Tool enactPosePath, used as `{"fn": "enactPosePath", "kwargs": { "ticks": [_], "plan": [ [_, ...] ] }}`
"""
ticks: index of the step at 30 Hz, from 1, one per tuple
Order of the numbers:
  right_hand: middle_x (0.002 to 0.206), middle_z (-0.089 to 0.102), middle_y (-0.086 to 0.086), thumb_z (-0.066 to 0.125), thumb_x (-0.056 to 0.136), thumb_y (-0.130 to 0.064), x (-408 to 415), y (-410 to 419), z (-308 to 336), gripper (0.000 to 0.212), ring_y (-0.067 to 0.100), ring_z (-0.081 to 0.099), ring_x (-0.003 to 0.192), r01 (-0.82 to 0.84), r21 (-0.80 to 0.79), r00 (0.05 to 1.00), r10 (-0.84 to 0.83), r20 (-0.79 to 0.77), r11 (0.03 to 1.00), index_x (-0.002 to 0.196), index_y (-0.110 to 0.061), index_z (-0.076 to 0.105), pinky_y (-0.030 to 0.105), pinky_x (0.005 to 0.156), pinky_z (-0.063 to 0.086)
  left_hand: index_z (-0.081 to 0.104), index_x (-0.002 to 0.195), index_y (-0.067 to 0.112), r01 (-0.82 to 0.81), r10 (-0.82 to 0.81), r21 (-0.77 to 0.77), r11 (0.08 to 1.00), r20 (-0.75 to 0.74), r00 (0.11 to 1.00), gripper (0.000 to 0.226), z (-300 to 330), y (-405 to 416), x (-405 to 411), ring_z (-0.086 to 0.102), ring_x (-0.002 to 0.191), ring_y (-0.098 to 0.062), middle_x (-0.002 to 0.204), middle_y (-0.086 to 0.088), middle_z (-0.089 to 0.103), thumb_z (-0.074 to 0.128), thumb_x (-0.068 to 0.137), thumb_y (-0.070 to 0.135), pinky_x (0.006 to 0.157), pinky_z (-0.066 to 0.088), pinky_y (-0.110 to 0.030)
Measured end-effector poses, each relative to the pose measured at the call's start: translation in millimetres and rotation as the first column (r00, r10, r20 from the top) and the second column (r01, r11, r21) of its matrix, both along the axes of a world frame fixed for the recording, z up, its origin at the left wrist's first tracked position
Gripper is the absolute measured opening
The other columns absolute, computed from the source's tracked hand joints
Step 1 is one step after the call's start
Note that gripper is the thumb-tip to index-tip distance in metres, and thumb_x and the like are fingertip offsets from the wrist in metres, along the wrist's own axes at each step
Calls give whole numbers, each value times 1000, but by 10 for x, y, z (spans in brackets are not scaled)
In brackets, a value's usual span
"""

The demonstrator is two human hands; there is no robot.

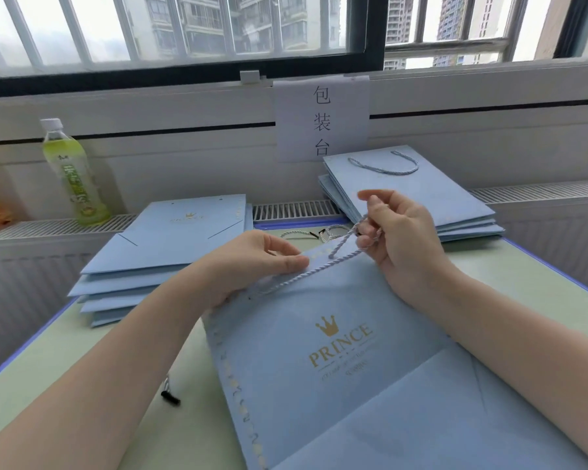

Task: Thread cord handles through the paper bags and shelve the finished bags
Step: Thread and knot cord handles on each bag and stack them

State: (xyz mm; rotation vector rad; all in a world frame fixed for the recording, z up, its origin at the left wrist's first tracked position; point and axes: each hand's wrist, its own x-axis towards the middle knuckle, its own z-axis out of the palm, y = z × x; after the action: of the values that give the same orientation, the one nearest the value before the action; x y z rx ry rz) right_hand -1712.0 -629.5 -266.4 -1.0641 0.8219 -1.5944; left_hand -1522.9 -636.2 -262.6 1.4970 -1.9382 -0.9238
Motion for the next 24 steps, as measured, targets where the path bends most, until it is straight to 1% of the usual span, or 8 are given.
{"fn": "enactPosePath", "kwargs": {
  "ticks": [4,7,11,15,17,20,22,24],
  "plan": [
    [62,36,-5,38,100,-6,-63,-53,7,20,3,30,40,265,-133,960,-274,-58,955,87,-15,51,16,37,28,64,82,24,18,34,-303,953,165,986,19,-55,-4,-47,48,61,-11,69,4,61,62,87,42,62,38,-26],
    [72,49,-2,38,99,-8,-102,-84,18,23,1,42,46,346,-184,914,-375,-158,920,85,-18,54,19,47,39,66,81,24,-40,99,-442,896,111,989,18,-77,-20,-40,52,65,-15,64,8,58,60,89,39,68,44,-35],
    [88,59,-3,41,98,-13,-174,-133,79,16,9,55,78,381,-216,828,-436,-352,899,95,-17,57,24,72,44,66,80,20,-271,298,-601,752,-56,953,21,-6,-53,66,57,77,-25,71,3,62,56,92,34,75,48,-42],
    [98,58,-6,54,93,-36,-262,-142,114,27,13,57,86,168,-39,595,-133,-793,985,114,-19,52,28,75,42,66,82,18,-468,429,-633,616,-229,874,22,42,-87,182,59,83,-29,77,0,65,55,93,34,75,49,-42],
    [99,62,-1,59,89,-39,-277,-136,104,31,13,57,78,111,55,475,-4,-880,992,110,-16,57,28,72,43,65,83,17,-493,428,-629,601,-268,863,22,24,-91,198,58,80,-29,75,0,64,56,93,34,73,49,-41],
    [99,67,5,60,88,-45,-374,-111,155,34,20,64,81,87,189,507,120,-854,978,104,-15,64,32,79,51,63,83,15,-505,424,-644,575,-293,857,21,-26,-92,180,58,78,-29,73,0,63,55,94,31,73,48,-41],
    [96,72,8,58,90,-42,-459,-92,211,34,24,69,82,-67,312,611,286,-738,948,98,-11,69,39,78,57,64,85,14,-514,410,-637,575,-319,854,20,-64,-125,199,58,80,-29,75,0,63,55,94,30,75,48,-41],
    [97,73,9,57,91,-34,-491,-91,258,30,22,69,77,-210,309,701,363,-614,928,102,-9,69,34,73,57,66,90,15,-488,399,-652,580,-295,868,19,-88,-162,223,58,89,-32,80,-1,63,56,93,32,80,47,-44]
  ]
}}
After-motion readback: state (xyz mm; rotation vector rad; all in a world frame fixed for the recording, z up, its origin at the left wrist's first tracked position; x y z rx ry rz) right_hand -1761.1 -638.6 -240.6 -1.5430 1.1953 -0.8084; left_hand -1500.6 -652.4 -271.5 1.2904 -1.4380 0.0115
